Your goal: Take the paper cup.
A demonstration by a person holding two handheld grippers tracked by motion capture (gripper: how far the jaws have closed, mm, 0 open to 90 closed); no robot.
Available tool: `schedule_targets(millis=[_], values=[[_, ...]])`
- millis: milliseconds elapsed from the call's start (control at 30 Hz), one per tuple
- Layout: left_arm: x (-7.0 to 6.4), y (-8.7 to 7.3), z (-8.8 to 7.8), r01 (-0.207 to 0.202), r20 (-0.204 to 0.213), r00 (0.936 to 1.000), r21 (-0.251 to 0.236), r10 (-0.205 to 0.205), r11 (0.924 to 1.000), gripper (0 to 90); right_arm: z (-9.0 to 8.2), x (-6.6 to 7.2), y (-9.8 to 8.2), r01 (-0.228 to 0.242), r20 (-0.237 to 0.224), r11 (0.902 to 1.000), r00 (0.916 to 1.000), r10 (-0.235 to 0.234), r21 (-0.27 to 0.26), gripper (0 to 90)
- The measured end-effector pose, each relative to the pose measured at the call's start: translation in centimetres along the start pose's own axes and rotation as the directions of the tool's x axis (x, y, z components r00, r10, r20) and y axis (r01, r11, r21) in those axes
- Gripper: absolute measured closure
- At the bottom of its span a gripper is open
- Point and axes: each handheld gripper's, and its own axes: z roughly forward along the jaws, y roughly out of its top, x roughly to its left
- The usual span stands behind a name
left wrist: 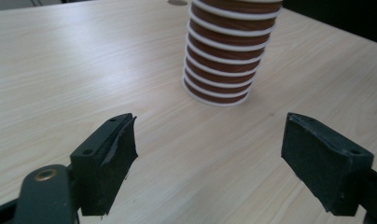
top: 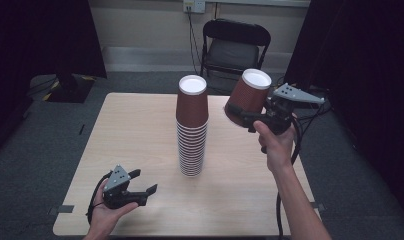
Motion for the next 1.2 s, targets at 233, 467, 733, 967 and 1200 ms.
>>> schedule_targets(millis=[233,467,733,967,1200], values=[[-1.0,1.0,0.3,0.003,0.018,0.9998,-0.054,-0.002,0.9985,19.9,-0.5,-0.1,-2.6,-0.065,-0.025,0.9975,0.9975,0.066,0.028,14.2],[-1.8,2.0,0.5,-0.031,0.028,0.999,-0.115,0.035,0.9929,22.4,-0.7,0.1,-4.7,-0.108,-0.046,0.9928,0.9928,0.111,0.05,14.2],[-3.3,2.9,2.0,-0.04,0.087,0.9948,-0.138,0.052,0.9896,24.6,-1.4,0.3,-6.9,-0.149,-0.055,0.9863,0.9868,0.153,0.071,14.2],[-4.5,3.9,3.3,-0.092,0.101,0.9893,-0.128,0.105,0.9874,23.5,-1.5,0.1,-9.1,-0.182,-0.053,0.9776,0.9807,0.188,0.105,14.1],[-5.5,4.5,4.7,-0.086,0.135,0.9854,-0.13,0.104,0.9878,15.7,-1.6,0.1,-11.1,-0.215,-0.052,0.9688,0.9736,0.222,0.124,14.1]])
